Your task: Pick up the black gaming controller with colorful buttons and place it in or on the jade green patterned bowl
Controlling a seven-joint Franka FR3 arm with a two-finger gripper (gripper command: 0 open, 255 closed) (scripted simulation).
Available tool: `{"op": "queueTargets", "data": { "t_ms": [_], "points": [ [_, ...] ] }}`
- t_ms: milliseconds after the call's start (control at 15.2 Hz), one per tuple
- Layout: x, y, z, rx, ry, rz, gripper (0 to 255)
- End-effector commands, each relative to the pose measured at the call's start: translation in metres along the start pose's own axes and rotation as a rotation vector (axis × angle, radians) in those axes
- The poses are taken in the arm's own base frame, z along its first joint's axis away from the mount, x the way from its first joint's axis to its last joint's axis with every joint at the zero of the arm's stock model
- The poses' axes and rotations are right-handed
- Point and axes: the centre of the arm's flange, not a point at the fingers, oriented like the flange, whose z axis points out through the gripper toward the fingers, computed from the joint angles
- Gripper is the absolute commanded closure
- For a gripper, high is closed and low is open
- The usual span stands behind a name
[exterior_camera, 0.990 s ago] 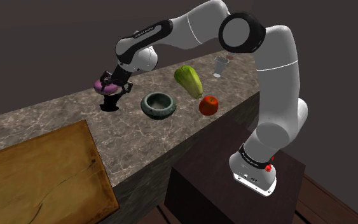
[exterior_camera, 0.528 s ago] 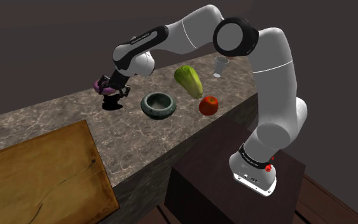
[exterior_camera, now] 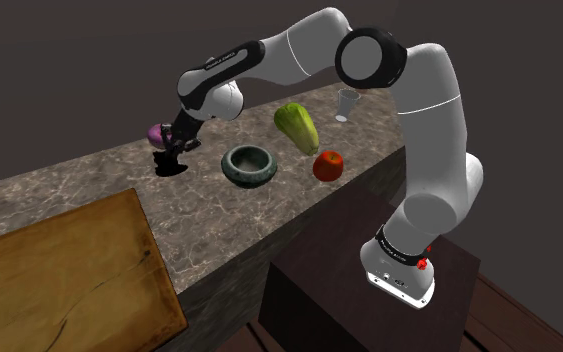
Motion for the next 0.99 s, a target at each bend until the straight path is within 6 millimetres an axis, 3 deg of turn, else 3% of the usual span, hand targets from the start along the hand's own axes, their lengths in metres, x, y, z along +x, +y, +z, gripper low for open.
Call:
{"op": "queueTargets", "data": {
  "t_ms": [0, 396, 462, 594, 660, 924],
  "points": [
    [-0.001, 0.000, 0.001, -0.001, -0.002, 0.000, 255],
    [-0.001, 0.000, 0.001, -0.001, -0.002, 0.000, 255],
    [-0.001, 0.000, 0.001, -0.001, -0.002, 0.000, 0],
    [-0.037, -0.078, 0.013, -0.417, 0.101, 0.039, 0],
    [-0.046, -0.100, 0.023, -0.543, 0.133, 0.051, 0],
    [-0.044, -0.089, 0.041, -0.543, 0.133, 0.051, 0]
  ]
}}
